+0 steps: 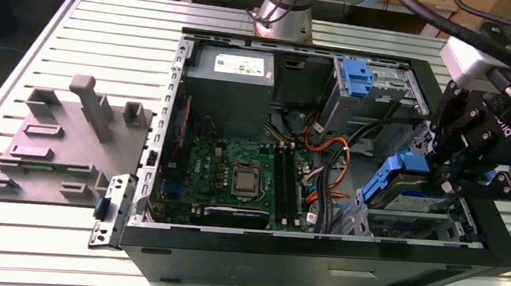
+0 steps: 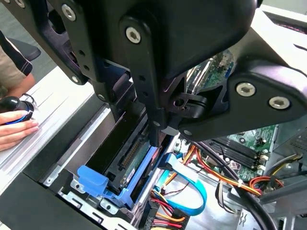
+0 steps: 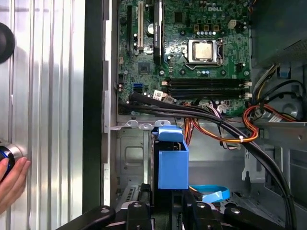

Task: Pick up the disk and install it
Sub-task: 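Insert the disk into the insertion slot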

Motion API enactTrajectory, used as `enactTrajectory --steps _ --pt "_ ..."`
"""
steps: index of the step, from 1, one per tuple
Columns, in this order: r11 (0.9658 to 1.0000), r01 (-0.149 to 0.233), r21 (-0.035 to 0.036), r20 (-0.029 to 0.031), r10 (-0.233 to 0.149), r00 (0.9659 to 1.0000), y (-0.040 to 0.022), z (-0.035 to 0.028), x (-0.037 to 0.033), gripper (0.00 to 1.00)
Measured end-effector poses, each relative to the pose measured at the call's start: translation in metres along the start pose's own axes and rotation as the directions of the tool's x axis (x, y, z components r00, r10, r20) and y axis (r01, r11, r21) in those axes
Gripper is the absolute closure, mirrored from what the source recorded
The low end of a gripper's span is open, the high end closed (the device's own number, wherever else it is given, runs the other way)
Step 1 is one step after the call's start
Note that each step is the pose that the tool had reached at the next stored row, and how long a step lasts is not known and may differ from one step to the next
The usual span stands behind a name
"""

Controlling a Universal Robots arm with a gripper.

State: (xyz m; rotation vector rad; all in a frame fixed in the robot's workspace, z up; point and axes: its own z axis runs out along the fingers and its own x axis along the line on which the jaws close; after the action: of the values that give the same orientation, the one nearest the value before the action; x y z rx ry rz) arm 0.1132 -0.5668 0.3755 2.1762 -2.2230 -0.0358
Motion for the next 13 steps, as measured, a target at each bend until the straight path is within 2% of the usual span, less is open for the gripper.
enactTrajectory --steps 5,13 --pt "1.0000 0.000 0.0001 -0.0035 0.000 1.0000 -0.0003 0.0089 -0.0001 0.65" --pt "1.0000 0.000 0.0001 -0.0039 0.000 1.0000 -0.0005 0.0132 -0.0001 0.65"
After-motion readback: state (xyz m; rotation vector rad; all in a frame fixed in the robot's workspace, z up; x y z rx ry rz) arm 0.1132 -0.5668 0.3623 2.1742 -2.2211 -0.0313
